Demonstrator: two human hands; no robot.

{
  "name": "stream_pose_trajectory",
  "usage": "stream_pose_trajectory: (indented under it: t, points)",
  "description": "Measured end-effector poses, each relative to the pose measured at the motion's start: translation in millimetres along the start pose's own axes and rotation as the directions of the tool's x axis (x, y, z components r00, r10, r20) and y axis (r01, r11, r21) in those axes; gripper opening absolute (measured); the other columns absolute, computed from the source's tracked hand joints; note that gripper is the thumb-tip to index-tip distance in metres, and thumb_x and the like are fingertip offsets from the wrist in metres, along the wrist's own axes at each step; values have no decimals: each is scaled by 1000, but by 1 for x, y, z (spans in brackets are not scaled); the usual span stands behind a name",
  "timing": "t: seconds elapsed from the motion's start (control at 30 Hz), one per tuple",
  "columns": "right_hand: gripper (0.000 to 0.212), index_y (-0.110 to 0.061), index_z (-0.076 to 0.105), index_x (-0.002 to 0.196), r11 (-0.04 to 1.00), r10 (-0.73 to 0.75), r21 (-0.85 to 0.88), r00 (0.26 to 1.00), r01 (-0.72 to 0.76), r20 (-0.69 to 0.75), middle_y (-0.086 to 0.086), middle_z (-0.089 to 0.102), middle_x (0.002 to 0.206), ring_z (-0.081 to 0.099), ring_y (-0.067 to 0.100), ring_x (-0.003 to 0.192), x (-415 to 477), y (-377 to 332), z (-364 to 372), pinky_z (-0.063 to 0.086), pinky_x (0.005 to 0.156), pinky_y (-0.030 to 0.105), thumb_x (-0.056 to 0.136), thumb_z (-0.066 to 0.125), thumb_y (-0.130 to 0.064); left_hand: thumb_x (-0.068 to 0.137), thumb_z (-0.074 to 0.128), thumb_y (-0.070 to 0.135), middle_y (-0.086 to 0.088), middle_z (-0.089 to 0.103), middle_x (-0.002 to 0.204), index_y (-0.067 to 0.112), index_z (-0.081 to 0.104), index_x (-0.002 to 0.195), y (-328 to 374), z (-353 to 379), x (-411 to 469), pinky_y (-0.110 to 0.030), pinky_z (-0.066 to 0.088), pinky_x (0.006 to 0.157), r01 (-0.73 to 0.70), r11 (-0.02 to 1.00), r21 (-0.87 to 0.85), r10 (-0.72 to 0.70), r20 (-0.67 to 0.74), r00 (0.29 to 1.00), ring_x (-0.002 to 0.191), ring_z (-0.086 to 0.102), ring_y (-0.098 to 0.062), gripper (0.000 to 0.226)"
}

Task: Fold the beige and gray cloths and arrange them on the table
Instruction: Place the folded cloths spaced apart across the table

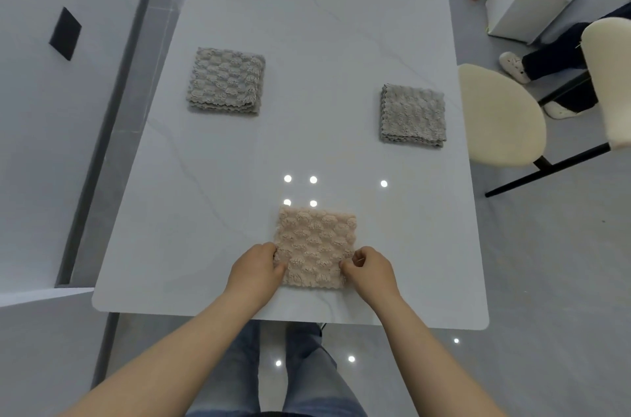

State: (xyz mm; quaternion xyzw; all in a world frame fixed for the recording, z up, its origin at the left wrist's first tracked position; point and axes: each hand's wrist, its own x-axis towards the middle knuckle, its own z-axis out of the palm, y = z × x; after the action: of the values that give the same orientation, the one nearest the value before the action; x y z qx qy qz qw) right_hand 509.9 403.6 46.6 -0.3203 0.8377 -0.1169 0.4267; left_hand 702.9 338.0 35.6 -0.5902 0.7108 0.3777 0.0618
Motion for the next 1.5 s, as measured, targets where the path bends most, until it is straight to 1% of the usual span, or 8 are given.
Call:
stream_pose_trajectory:
  t: [0.5, 0.6, 0.7, 0.77, 0.87, 0.93, 1.07, 1.5]
  points:
    - [21, -17, 41, 71, 999, -21, -35, 1000, 21, 12, -5, 44, 69, 39, 10, 61, -4, -1, 4, 30, 51, 24, 87, 55, -19, 93, 47, 28, 3, 46, 74, 16, 47, 80, -2, 2, -7, -23, 26, 49, 20, 1000, -4, -20, -3, 1000, 71, 49, -18, 18]
    - [16, -16, 46, 75, 998, -15, -62, 1000, 16, 17, -5, 47, 71, 46, 15, 68, -3, -1, 3, 35, 57, 26, 86, 56, -21, 91, 52, 28, -3, 51, 97, 13, 50, 102, 1, 0, -8, -26, 40, 61, 29, 1000, -7, -29, -40, 999, 83, 55, -21, 18]
    - [24, -13, 53, 105, 993, -45, -108, 999, 43, -13, -2, 56, 92, 54, 18, 85, -5, -5, -2, 43, 67, 30, 86, 60, -25, 85, 60, 19, -8, 39, 133, 10, 35, 139, 1, 0, -8, -31, 44, 89, -121, 991, 57, 129, -171, 977, 111, 49, -26, 60]
    - [50, -14, 43, 131, 970, -171, -191, 982, 152, -84, 2, 50, 117, 54, 20, 102, -8, -10, -5, 42, 73, 25, 86, 63, -27, 78, 65, 12, -10, 38, 142, 11, 37, 140, 3, -5, -8, -37, 44, 98, -284, 948, 145, 309, -199, 930, 123, 43, -29, 69]
    - [67, -23, 29, 146, 845, -462, -339, 884, 415, -71, 2, 31, 146, 37, 21, 132, -11, -12, -6, 42, 89, 23, 88, 62, -19, 63, 78, 18, -12, 50, 137, 12, 50, 129, 0, -9, -1, -41, 50, 97, -426, 852, 304, 473, -100, 875, 125, 46, -30, 72]
    - [71, -25, 24, 150, 774, -518, -404, 854, 488, 41, 2, 15, 158, 19, 20, 144, -10, -12, -5, 40, 102, 27, 89, 59, -16, 65, 79, 28, -10, 45, 144, 14, 48, 134, 1, -10, -1, -44, 47, 100, -417, 848, 327, 434, 21, 900, 133, 41, -32, 78]
    - [74, -24, 14, 153, 747, -462, -452, 870, 487, 173, -1, -4, 162, -2, 19, 150, -4, -11, -2, 32, 111, 30, 92, 53, -18, 86, 63, 35, -1, 5, 160, 19, 19, 150, 5, -4, -1, -39, 26, 116, -325, 884, 336, 312, 93, 946, 147, 9, -29, 80]
    - [76, -26, 11, 153, 759, -432, -438, 876, 481, 213, -3, -9, 162, 2, 21, 150, 5, -9, 1, 33, 110, 32, 92, 55, -21, 93, 50, 41, 6, -16, 159, 25, -1, 151, 8, 4, 1, -39, 24, 116, -214, 885, 414, 172, 136, 976, 147, -2, -31, 79]
